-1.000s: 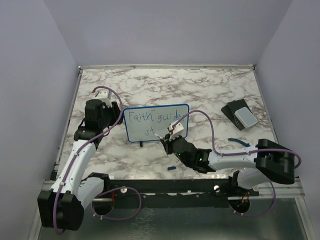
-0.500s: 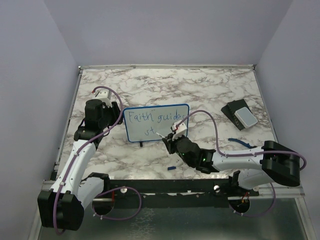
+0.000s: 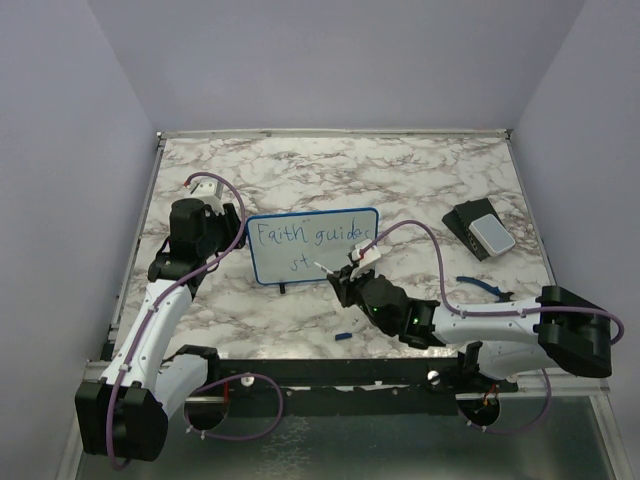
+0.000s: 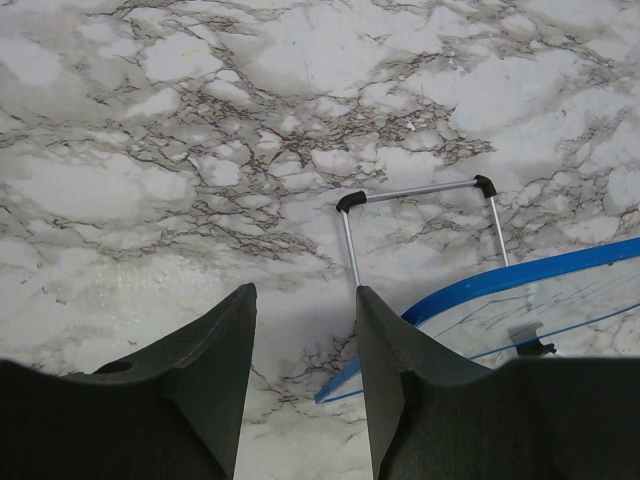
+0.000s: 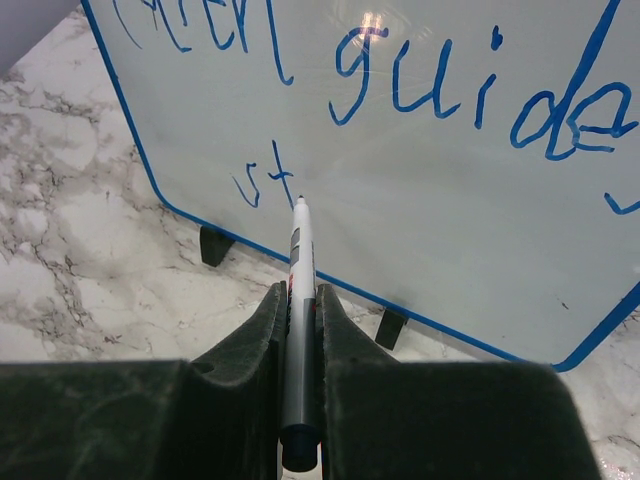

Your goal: Write a sentence on the whiteboard

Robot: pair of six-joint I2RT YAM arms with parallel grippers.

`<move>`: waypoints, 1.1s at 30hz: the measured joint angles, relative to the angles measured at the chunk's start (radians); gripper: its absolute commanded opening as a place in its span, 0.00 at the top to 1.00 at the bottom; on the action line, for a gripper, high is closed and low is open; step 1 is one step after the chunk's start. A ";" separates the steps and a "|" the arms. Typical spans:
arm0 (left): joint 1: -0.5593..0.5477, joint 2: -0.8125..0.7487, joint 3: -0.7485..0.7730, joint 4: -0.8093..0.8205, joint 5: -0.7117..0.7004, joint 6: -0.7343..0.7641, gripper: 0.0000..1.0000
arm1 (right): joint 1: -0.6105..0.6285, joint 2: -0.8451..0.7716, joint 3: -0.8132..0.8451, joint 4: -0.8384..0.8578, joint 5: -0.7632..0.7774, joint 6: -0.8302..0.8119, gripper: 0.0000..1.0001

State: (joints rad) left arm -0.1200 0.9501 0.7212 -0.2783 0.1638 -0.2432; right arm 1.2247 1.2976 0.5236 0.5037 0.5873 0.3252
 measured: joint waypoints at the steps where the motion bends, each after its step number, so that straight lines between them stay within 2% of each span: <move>1: 0.000 0.000 0.000 0.000 0.000 0.000 0.54 | 0.000 0.000 0.000 0.000 0.003 0.000 0.99; 33: 0.000 0.000 0.000 0.000 0.000 0.000 0.54 | -0.002 0.072 0.001 0.036 0.036 -0.020 0.99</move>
State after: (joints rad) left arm -0.1200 0.9501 0.7212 -0.2787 0.1638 -0.2432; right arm 1.2228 1.3693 0.5243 0.5396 0.6235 0.3054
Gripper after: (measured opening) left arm 0.463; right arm 0.119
